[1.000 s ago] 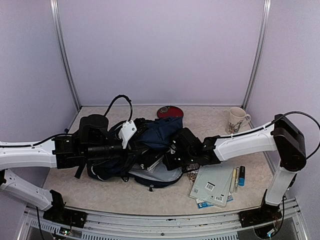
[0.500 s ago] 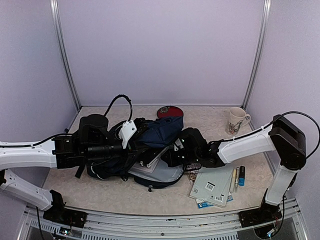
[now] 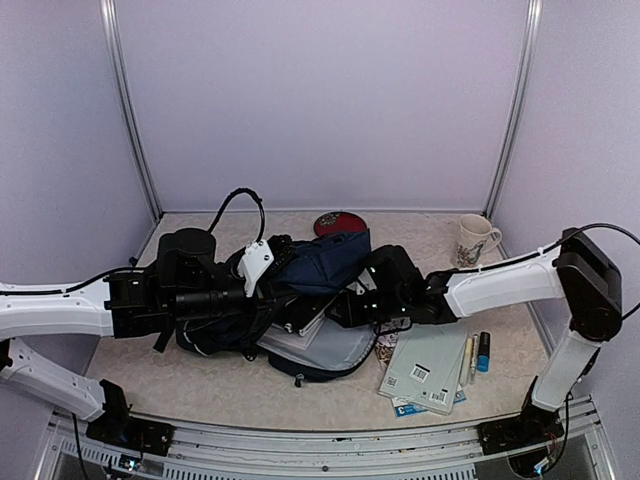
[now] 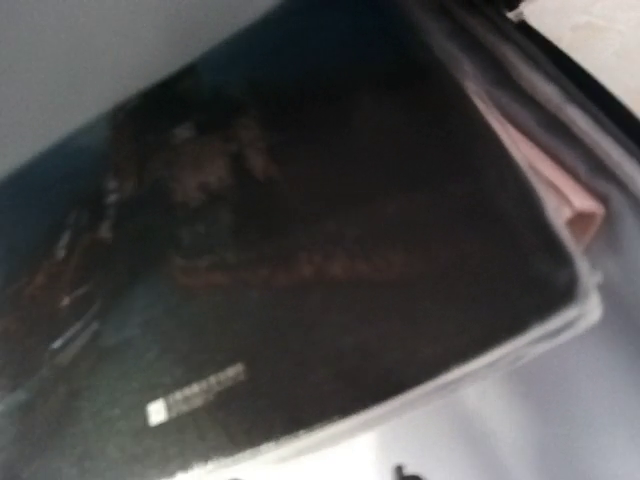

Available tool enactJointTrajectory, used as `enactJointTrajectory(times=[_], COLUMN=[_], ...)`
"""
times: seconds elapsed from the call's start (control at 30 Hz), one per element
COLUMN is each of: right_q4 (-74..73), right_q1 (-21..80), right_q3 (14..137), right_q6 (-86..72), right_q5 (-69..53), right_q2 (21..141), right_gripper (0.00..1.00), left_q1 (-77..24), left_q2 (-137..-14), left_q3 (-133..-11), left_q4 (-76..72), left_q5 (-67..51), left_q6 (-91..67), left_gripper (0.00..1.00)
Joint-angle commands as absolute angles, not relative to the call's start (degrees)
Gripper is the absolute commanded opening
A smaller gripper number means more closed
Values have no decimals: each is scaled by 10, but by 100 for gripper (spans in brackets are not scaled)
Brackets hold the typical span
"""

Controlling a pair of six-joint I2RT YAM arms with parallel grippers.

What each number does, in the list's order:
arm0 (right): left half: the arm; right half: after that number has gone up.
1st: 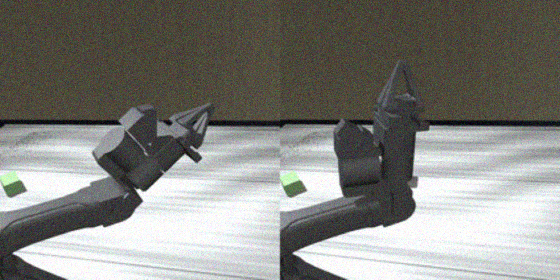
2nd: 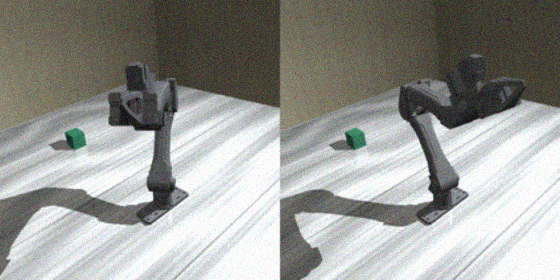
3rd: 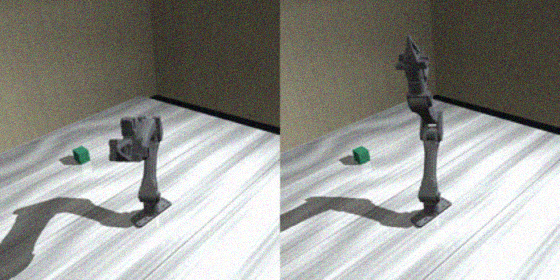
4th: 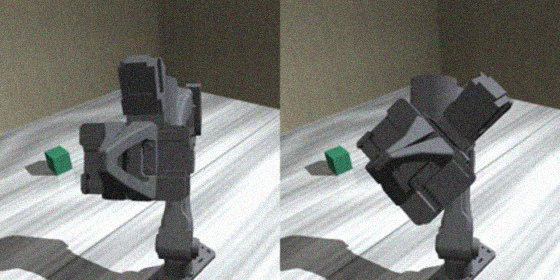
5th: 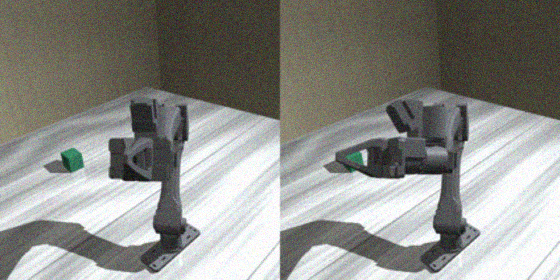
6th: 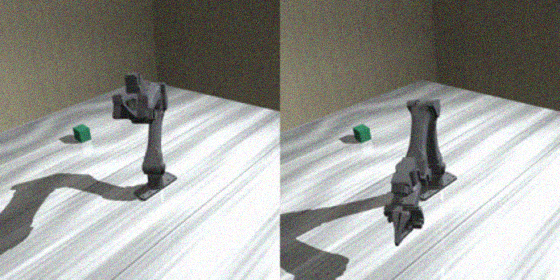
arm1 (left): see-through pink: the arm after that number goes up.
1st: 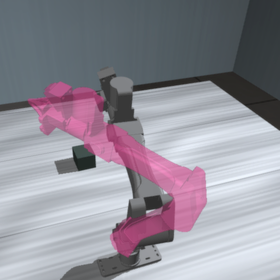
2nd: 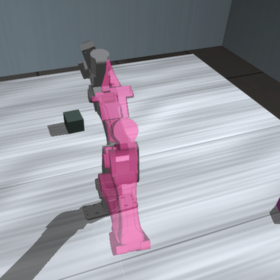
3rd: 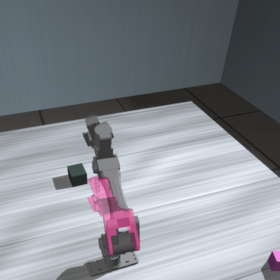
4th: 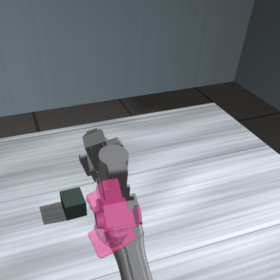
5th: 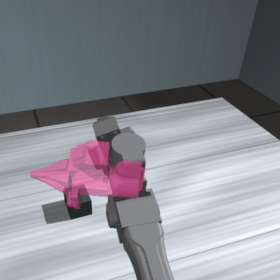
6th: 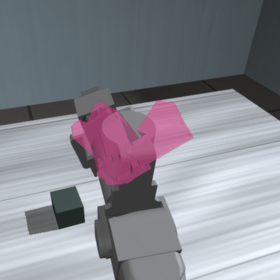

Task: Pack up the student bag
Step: Place the book in the largest pocket of the bag.

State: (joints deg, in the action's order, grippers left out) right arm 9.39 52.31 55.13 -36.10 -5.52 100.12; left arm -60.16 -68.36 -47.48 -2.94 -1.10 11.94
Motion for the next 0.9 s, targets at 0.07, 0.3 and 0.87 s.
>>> enactJointTrajectory(times=[0.07,0.3,0.87], right_q4=[-91,-206,-351], right_q1=[510,495,325], right_q3=[518,424,301], right_q6=[-370,-441,-492], right_q5=[-17,10,28], right_q2=[844,683,525], right_gripper=[42,52,78], left_q1=[-608,-607,-606], left_q2=[-675,-688,-686], left_q3=[-501,-507,-511], left_q4=[-112,-105,-98], left_q5=[-21,-22,40], left_q6=[113,107,107], left_gripper=[0,0,0])
